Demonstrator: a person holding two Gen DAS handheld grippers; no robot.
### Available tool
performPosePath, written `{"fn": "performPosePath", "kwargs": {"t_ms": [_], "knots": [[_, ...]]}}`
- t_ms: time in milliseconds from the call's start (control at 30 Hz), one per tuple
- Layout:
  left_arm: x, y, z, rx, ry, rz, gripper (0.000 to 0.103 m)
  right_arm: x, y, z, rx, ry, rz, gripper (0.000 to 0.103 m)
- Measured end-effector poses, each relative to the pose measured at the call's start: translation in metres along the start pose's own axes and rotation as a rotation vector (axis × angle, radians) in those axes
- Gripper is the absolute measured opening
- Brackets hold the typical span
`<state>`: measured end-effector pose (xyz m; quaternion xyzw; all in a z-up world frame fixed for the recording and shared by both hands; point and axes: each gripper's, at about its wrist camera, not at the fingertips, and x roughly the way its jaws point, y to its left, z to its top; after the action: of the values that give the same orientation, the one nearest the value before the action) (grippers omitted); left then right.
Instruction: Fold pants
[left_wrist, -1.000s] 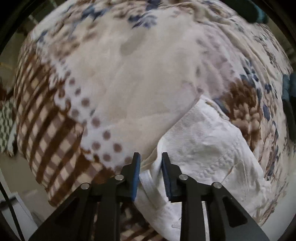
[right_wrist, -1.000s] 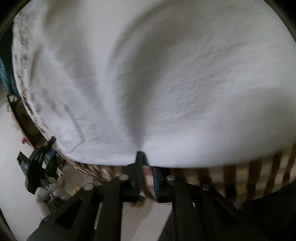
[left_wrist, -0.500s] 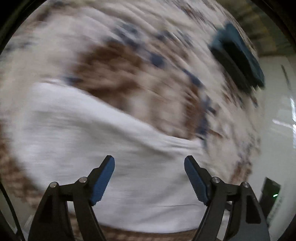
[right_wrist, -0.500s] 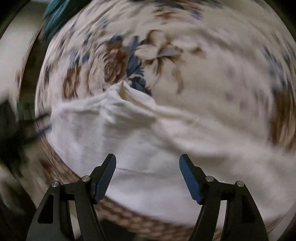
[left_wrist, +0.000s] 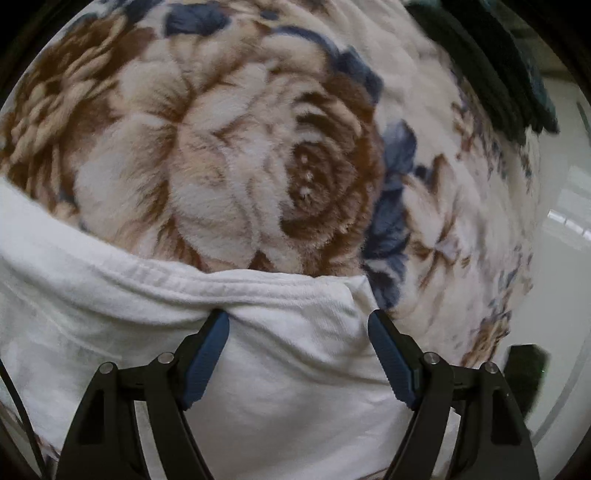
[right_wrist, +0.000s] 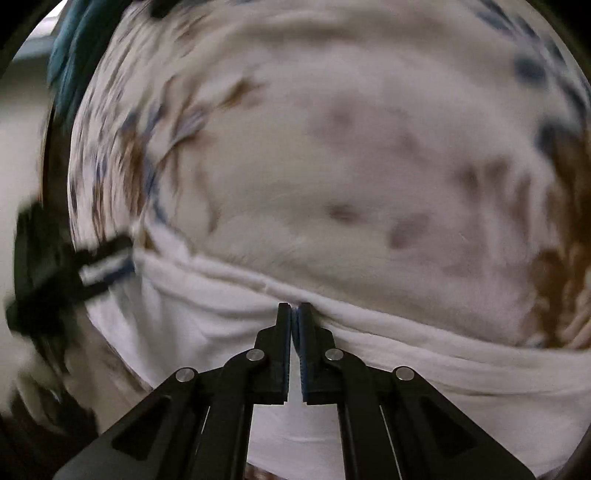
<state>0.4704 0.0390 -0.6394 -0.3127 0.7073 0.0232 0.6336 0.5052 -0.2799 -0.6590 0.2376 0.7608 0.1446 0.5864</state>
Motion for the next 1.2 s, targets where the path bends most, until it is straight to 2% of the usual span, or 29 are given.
{"fn": "performPosePath", "kwargs": {"t_ms": [67, 133, 200, 267, 333, 367, 400, 433, 467, 500, 567, 600, 667, 700, 733, 767, 800, 833, 867, 967, 1000, 1067, 1100, 1133, 1200], "knots": [[-0.019, 0.003, -0.005, -0.025, -0.033, -0.034, 0.076, -0.014, 0.001, -0.011, 0.038, -0.044, 0.007, 0.01], [-0.04, 0.001, -0.018, -0.024, -0.08, -0.059, 0.076, -0.04, 0.02, -0.028, -0.009, -0.15, -0.027, 0.013], [-0.04, -0.004, -0.024, 0.002, -0.085, -0.04, 0.076, -0.058, 0.043, -0.039, -0.057, -0.209, 0.02, 0.014], [-0.02, -0.018, -0.026, 0.069, -0.059, -0.012, 0.076, -0.045, 0.063, -0.045, -0.091, -0.162, 0.126, 0.014], [-0.003, -0.024, -0.018, 0.091, -0.061, 0.005, 0.076, -0.017, 0.077, -0.044, -0.095, -0.117, 0.167, 0.014], [0.007, -0.026, -0.013, 0.1, -0.075, 0.032, 0.076, -0.002, 0.078, -0.039, -0.083, -0.112, 0.157, 0.014], [0.016, -0.024, -0.002, 0.101, -0.087, 0.083, 0.076, 0.011, 0.072, -0.03, -0.066, -0.137, 0.052, 0.014], [0.02, -0.02, 0.007, 0.072, -0.09, 0.076, 0.076, 0.019, 0.068, -0.022, -0.051, -0.165, 0.017, 0.013], [0.02, -0.015, 0.015, 0.034, -0.095, 0.05, 0.076, 0.022, 0.061, -0.017, -0.021, -0.172, 0.016, 0.009], [0.016, -0.011, 0.02, 0.008, -0.097, 0.036, 0.076, 0.021, 0.048, -0.01, 0.041, -0.164, 0.025, 0.0], [0.005, -0.005, 0.024, -0.036, -0.086, -0.014, 0.076, 0.014, 0.043, -0.004, 0.095, -0.129, 0.063, 0.0], [-0.005, -0.002, 0.023, -0.051, -0.098, -0.037, 0.076, 0.005, 0.048, -0.002, 0.082, -0.122, 0.099, 0.008], [-0.031, 0.004, 0.018, -0.057, -0.136, -0.048, 0.076, -0.003, 0.067, 0.002, 0.046, -0.099, 0.236, 0.011], [-0.041, 0.008, 0.015, -0.057, -0.161, -0.045, 0.076, -0.005, 0.075, 0.005, 0.036, -0.077, 0.283, 0.027], [-0.049, 0.011, 0.013, -0.057, -0.179, -0.028, 0.076, -0.002, 0.085, 0.012, 0.027, -0.045, 0.328, 0.054], [-0.057, 0.017, 0.012, -0.059, -0.198, -0.004, 0.076, 0.004, 0.09, 0.02, 0.023, -0.007, 0.366, 0.066], [-0.059, 0.022, 0.012, -0.06, -0.209, 0.009, 0.076, 0.015, 0.099, 0.028, 0.019, 0.03, 0.403, 0.071], [-0.061, 0.029, 0.012, -0.06, -0.22, 0.044, 0.076, 0.031, 0.11, 0.037, 0.011, 0.087, 0.435, 0.071], [-0.061, 0.038, 0.014, -0.069, -0.216, 0.071, 0.076, 0.051, 0.122, 0.047, -0.005, 0.159, 0.429, 0.071], [-0.056, 0.056, 0.015, -0.116, -0.193, 0.079, 0.076, 0.104, 0.147, 0.06, -0.031, 0.356, 0.399, 0.066], [-0.058, 0.063, 0.016, -0.123, -0.186, 0.083, 0.076, 0.115, 0.152, 0.061, -0.034, 0.38, 0.384, 0.06], [-0.056, 0.072, 0.015, -0.131, -0.18, 0.086, 0.076, 0.132, 0.164, 0.062, -0.071, 0.404, 0.321, 0.06], [-0.053, 0.073, 0.016, -0.132, -0.177, 0.094, 0.076, 0.136, 0.167, 0.063, -0.073, 0.388, 0.287, 0.053], [-0.051, 0.078, 0.016, -0.134, -0.174, 0.092, 0.076, 0.134, 0.169, 0.064, -0.063, 0.372, 0.261, 0.034], [-0.048, 0.086, 0.016, -0.13, -0.167, 0.105, 0.076, 0.122, 0.165, 0.065, -0.043, 0.347, 0.274, 0.021]]}}
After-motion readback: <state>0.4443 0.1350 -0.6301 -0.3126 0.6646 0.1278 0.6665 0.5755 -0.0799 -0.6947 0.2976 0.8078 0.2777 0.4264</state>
